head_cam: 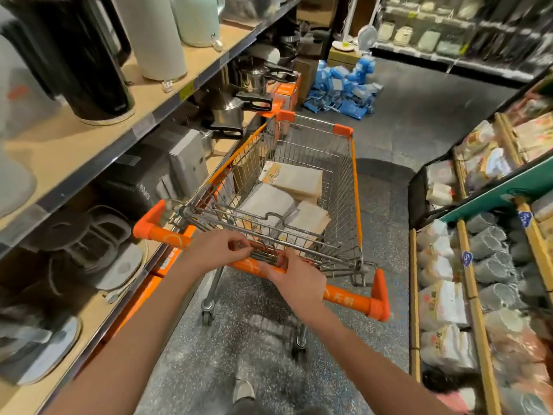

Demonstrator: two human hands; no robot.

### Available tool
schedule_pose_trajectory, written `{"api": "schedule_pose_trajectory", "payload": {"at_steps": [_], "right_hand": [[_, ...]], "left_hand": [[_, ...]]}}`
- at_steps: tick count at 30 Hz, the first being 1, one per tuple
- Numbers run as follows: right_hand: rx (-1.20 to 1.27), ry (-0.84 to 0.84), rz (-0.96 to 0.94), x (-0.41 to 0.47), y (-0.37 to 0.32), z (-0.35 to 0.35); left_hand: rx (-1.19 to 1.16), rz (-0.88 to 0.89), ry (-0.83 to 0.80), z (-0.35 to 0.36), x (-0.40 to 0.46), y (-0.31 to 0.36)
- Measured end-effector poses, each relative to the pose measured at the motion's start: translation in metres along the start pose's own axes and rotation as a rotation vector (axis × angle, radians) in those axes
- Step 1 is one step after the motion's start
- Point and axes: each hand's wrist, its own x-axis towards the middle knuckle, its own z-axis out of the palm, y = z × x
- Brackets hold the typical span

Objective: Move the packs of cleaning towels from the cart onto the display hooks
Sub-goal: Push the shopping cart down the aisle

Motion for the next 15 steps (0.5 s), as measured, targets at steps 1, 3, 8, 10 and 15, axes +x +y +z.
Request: {"api": "schedule_pose_trajectory", "payload": {"at_steps": [1, 3, 8, 10, 15], "right_hand": [[0.015, -0.007, 0.005, 0.004, -0.001, -0.001], [0.039, -0.016, -0.002, 0.011, -0.002, -0.003], [0.108, -0.147, -0.082, 0.034, 0.003, -0.008], [0.229, -0.249, -0.131, 0.047, 0.011, -0.011], [0.523, -0.486, -0.234, 0.094, 0.038, -0.033]], "left_hand": [[-0.007, -0.012, 0.0, -0.001, 0.003, 0.001], [-0.03, -0.032, 0.006, -0.003, 0.009, 0.004], [-0.035, -0.113, 0.074, 0.001, 0.02, 0.021], [-0.061, -0.161, 0.113, 0.004, 0.029, 0.029], [-0.089, -0.269, 0.238, 0.015, 0.047, 0.067]]}}
